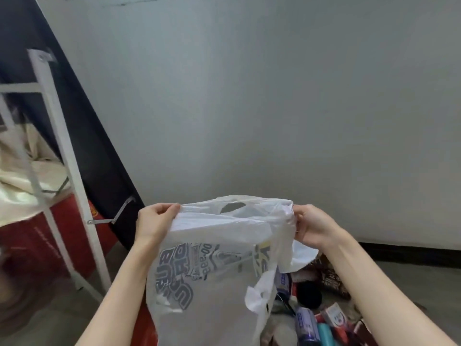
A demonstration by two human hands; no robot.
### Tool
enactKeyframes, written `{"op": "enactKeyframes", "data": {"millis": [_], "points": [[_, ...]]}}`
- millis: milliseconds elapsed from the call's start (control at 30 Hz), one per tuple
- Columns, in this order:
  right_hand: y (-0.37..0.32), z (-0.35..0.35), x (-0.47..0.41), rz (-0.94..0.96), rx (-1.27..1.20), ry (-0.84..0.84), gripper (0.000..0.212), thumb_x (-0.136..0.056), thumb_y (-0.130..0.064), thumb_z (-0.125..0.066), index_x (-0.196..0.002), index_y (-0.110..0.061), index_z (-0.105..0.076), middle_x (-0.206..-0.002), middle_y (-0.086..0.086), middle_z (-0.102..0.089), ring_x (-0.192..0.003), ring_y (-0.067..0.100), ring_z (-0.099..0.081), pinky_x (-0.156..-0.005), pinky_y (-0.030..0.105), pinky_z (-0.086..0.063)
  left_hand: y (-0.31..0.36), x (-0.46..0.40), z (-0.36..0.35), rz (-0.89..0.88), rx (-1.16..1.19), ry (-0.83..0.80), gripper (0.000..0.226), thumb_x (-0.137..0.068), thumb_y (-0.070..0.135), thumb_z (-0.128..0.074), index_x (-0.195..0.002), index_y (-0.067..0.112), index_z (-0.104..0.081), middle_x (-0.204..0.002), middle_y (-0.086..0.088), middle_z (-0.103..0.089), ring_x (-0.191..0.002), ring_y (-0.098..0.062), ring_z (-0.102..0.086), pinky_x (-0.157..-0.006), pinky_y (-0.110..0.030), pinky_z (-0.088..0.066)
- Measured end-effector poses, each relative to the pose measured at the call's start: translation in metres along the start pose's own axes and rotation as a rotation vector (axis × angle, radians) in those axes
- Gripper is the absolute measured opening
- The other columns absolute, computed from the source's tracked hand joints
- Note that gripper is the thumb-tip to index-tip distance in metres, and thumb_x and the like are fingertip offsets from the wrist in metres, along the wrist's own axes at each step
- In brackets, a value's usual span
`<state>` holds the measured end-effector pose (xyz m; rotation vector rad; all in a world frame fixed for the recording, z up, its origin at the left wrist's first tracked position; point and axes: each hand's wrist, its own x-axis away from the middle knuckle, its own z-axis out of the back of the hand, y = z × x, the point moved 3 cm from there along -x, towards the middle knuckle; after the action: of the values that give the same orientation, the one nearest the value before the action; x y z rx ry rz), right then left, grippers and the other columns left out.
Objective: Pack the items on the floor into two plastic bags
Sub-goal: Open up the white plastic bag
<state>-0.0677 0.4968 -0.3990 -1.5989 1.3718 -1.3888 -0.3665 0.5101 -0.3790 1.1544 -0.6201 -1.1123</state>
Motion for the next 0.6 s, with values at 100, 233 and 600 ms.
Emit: {"op": "enactKeyframes", "data": {"millis": [100, 233, 600], "points": [[0.002, -0.002, 0.001, 0.055, 0.023, 0.025, 0.021, -0.08, 0.004, -0.043, -0.075, -0.007, -0.059, -0.057, 0.003, -0.04, -0.051, 0.015, -0.036, -0.038, 0.018, -0.037, 0.0, 0.008, -0.007, -0.11, -0.405, 0.103, 0.024, -0.089, 0.029, -0.056, -0.105, 0.014, -0.067, -0.105, -0.009, -0.066, -0.104, -0.031, -0.057, -0.084, -0.036, -0.041], [0.004, -0.022, 0.005, 0.124, 0.058, -0.058, 0.017, -0.081, 0.002, -0.044, -0.087, 0.001, -0.06, -0.063, 0.008, -0.044, -0.054, 0.017, -0.038, -0.045, 0.022, -0.035, 0.034, 0.042, -0.036, -0.834, -0.41, 0.08, 0.048, -0.089, 0.042, -0.051, -0.128, 0.017, -0.046, -0.126, -0.007, -0.052, -0.117, -0.021, -0.047, -0.096, -0.038, -0.037], [0.01, -0.049, 0.012, 0.198, 0.009, -0.152, 0.012, -0.092, -0.005, -0.049, -0.084, -0.01, -0.058, -0.079, 0.005, -0.059, -0.067, 0.016, -0.058, -0.06, 0.025, -0.049, 0.027, 0.077, -0.079, -0.829, -0.133, -0.21, 0.018, -0.081, 0.025, -0.065, -0.086, 0.008, -0.068, -0.075, 0.0, -0.066, -0.066, -0.002, -0.052, -0.061, -0.007, -0.038]]}}
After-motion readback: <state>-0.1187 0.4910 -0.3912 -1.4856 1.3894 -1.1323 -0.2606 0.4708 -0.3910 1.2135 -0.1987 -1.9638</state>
